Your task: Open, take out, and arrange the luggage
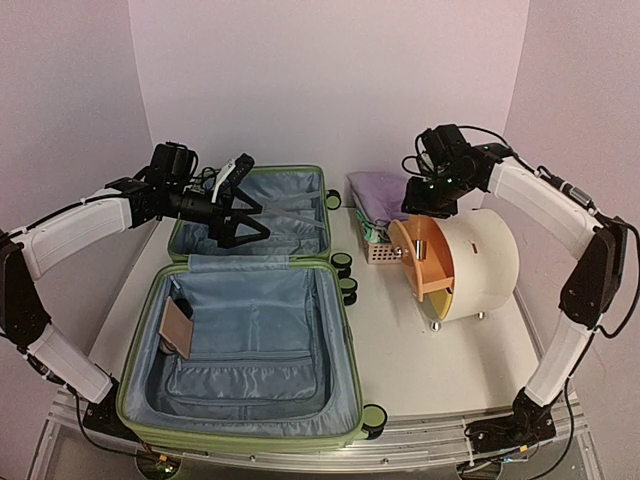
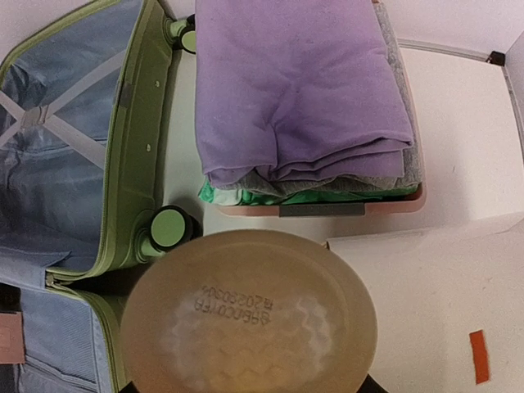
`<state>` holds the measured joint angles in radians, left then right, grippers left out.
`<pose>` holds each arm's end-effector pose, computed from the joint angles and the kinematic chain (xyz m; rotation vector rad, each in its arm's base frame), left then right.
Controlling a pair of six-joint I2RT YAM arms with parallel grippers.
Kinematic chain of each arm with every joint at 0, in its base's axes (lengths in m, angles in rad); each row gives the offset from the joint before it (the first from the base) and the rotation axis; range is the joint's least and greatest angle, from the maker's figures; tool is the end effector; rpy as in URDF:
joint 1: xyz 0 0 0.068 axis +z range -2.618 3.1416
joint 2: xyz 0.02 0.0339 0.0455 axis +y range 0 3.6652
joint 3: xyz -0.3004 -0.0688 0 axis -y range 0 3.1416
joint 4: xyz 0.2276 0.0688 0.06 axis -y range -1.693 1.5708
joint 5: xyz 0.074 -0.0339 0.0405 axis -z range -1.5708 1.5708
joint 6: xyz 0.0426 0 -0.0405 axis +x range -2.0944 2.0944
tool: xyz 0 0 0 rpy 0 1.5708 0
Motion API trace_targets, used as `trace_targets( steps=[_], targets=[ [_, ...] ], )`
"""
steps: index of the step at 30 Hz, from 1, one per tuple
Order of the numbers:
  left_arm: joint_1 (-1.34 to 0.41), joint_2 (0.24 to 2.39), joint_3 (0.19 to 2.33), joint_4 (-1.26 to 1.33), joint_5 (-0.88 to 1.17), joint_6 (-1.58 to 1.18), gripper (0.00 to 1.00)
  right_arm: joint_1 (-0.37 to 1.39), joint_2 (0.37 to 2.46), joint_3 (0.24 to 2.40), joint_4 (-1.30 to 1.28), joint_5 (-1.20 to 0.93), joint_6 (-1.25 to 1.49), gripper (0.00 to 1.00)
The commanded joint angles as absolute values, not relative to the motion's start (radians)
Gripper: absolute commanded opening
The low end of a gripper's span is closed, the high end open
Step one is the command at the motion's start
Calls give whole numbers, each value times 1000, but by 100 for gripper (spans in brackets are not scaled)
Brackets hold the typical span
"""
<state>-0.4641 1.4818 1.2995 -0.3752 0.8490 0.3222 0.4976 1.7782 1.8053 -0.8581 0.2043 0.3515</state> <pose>0.2671 -0.1695 0.3764 1.2303 1.6562 -0.9810 0.3431 0.1765 0.3881 -0.0795 2.3838 0.1580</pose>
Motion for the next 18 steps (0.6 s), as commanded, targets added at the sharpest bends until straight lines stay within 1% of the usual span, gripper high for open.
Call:
trace_targets(
  steps=[1,3,7,11,13,16,18],
  targets=[
    [-466,1438,1281,-356,838,349,100,471,1698,1770,-715,64,408,0],
    [-465,1437,1280,-355,838,348,100,470,1698,1785,-715,72,404,0],
    [-465,1440,1285,-352,836,354,100,469,1681,1802,-758,242,334,0],
    [-465,1445,1290,-356,834,363,100,480,1687,1793,-807,212,114,0],
    [-465,1449,1291,-354,831,364,100,482,1741,1881,-947,250,91,0],
    [-465,1452,1295,-357,830,365,100,482,1880,2120,-1188,260,95,0],
    [-465,1453,1294,-354,830,369,100,487,1921,2172,-1268,259,101,0]
  ],
)
